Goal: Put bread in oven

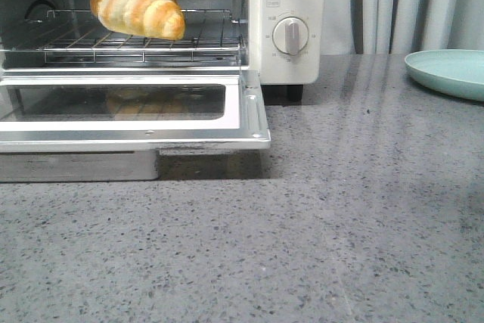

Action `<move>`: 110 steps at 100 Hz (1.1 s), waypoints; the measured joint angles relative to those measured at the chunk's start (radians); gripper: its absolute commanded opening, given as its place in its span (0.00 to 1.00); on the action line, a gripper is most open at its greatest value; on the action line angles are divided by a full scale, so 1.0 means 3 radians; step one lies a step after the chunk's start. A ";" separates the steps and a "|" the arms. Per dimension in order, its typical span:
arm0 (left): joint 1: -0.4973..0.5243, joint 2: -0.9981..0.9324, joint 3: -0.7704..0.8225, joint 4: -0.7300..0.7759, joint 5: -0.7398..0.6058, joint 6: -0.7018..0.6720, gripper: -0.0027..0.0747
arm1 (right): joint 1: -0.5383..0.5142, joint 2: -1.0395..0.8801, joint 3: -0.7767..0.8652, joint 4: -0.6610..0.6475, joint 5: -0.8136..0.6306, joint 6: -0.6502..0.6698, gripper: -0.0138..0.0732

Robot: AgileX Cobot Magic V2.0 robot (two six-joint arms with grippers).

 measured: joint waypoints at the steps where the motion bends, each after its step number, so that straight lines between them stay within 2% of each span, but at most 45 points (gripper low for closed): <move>1: 0.0000 0.0000 0.0007 0.0006 0.0000 0.0000 0.01 | -0.0009 -0.0033 0.0031 0.0000 0.0039 0.0000 0.11; 18: 0.0000 0.0000 0.0030 0.0006 0.0000 0.0000 0.01 | -0.0240 -0.0688 0.0255 -0.0107 0.0256 0.0000 0.11; 32: 0.0000 0.0000 0.0030 0.0006 0.0000 0.0000 0.01 | -0.0320 -0.0953 0.0267 -0.0304 0.0278 0.0000 0.11; 110: 0.0000 0.0000 0.0030 0.0006 0.0006 0.0000 0.01 | -0.0327 -0.1014 0.0267 -0.0351 0.0280 0.0000 0.11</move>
